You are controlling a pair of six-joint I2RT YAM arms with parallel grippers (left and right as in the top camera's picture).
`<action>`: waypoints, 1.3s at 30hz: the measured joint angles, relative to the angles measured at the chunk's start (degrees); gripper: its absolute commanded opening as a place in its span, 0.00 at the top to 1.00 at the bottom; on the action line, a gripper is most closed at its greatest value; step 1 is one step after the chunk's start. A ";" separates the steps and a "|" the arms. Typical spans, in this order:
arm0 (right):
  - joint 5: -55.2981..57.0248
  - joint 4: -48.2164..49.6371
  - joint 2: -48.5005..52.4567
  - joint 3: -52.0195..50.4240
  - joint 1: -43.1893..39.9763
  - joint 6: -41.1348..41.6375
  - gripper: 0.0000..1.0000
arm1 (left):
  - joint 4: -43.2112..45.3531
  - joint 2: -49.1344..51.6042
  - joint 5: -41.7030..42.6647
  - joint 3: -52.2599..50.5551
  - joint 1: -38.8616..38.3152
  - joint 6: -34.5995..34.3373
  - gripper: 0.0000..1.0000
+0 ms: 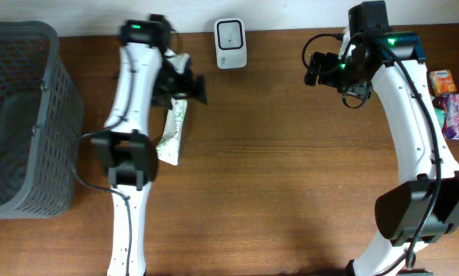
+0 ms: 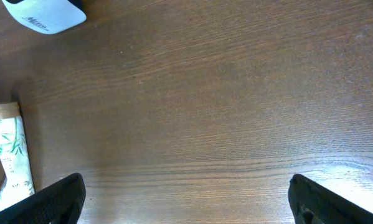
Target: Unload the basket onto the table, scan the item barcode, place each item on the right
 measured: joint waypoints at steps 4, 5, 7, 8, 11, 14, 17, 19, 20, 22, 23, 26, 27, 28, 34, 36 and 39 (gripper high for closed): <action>-0.02 0.02 0.00 0.00 0.00 0.00 0.01 | -0.11 0.00 -8.96 -3.67 -5.75 -4.72 0.01; -0.02 0.02 0.00 0.00 0.00 0.00 0.02 | -0.04 -0.26 -10.29 -4.48 -5.81 -5.66 0.01; -0.02 0.02 0.00 0.00 0.00 0.04 0.01 | -0.02 -3.67 -13.84 -8.17 -5.49 -8.20 0.01; 0.00 0.00 0.00 0.00 0.00 -0.02 0.01 | 0.13 -6.73 -15.28 -10.23 -5.38 -8.87 0.01; 0.00 -0.11 0.00 0.00 0.00 0.02 0.02 | 0.07 -20.52 -18.12 -17.51 -5.35 -10.08 0.01; 0.00 -0.11 0.00 0.00 0.00 -0.02 0.02 | 2.25 -30.77 -20.70 -27.69 -6.08 -11.89 0.05; 0.02 -0.13 0.00 0.00 0.00 -0.04 0.01 | 16.92 -28.00 -21.64 -42.56 -6.21 -12.41 0.01; 0.00 -0.13 0.00 0.00 0.00 0.00 0.01 | 27.93 -25.49 -23.76 -50.05 -6.21 -11.87 0.01; 0.00 -0.13 0.00 0.00 0.00 0.00 0.01 | 28.96 -25.49 -24.24 -50.38 -6.19 -11.50 0.01; 0.00 -0.17 0.00 0.00 0.00 -0.02 0.01 | 34.42 -25.51 -25.09 -50.49 -5.79 -10.58 0.01; 0.00 -0.13 0.00 0.00 0.00 0.00 0.02 | 35.26 -25.51 -25.29 -50.53 -5.22 -10.19 0.01; 0.00 -0.15 0.00 0.00 0.00 -0.02 0.01 | 38.27 -25.51 -24.61 -51.15 -2.60 -9.75 0.01; 0.00 -0.13 0.00 0.00 0.00 0.00 0.01 | 39.01 -25.51 -24.35 -51.87 -1.73 -9.75 0.01; 0.02 -0.15 0.00 0.00 0.00 0.00 0.02 | 39.17 -25.51 -24.17 -53.31 -0.26 -9.75 0.01; 0.00 -0.13 0.02 0.00 0.00 -0.02 0.01 | 44.19 -25.49 -14.01 -58.29 1.49 -5.55 0.01; 0.00 -0.15 0.02 0.00 0.00 -0.02 0.02 | 45.27 -25.07 -10.58 -59.84 1.49 -3.82 0.02; 0.00 -0.09 0.02 0.00 0.00 -0.02 0.01 | 45.22 -23.54 -8.72 -59.74 1.49 -2.40 0.27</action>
